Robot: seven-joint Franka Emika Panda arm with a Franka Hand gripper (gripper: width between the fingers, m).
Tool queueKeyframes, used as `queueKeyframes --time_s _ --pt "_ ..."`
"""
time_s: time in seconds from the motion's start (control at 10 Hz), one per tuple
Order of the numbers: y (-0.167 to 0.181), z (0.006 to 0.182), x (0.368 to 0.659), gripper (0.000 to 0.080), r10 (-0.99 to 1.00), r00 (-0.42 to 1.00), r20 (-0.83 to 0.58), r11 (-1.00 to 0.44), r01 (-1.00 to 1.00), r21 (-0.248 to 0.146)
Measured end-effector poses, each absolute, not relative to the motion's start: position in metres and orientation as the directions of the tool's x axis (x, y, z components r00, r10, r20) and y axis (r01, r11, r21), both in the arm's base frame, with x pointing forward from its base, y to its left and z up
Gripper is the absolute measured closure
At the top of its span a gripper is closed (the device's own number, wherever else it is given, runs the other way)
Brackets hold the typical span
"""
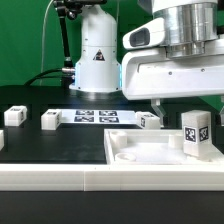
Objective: Assemble one leg
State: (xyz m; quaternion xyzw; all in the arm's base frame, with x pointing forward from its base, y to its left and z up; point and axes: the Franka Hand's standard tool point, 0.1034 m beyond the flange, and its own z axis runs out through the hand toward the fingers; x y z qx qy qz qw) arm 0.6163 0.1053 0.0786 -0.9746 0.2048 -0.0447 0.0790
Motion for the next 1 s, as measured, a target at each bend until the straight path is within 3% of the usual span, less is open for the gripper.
queueKeyframes --time_s 0.4,0.8,1.0 --pt "0.1109 0.0805 0.6160 0.0151 -0.014 0.996 0.087 -0.995 -0.006 -0.100" --pt "0.1106 0.0791 0.6160 0.0151 0.141 0.983 0.114 -0.985 0.151 -0.080" --pt "0.1105 0.0791 0.6160 0.0410 0.140 0.984 0.114 -0.986 0.149 -0.080"
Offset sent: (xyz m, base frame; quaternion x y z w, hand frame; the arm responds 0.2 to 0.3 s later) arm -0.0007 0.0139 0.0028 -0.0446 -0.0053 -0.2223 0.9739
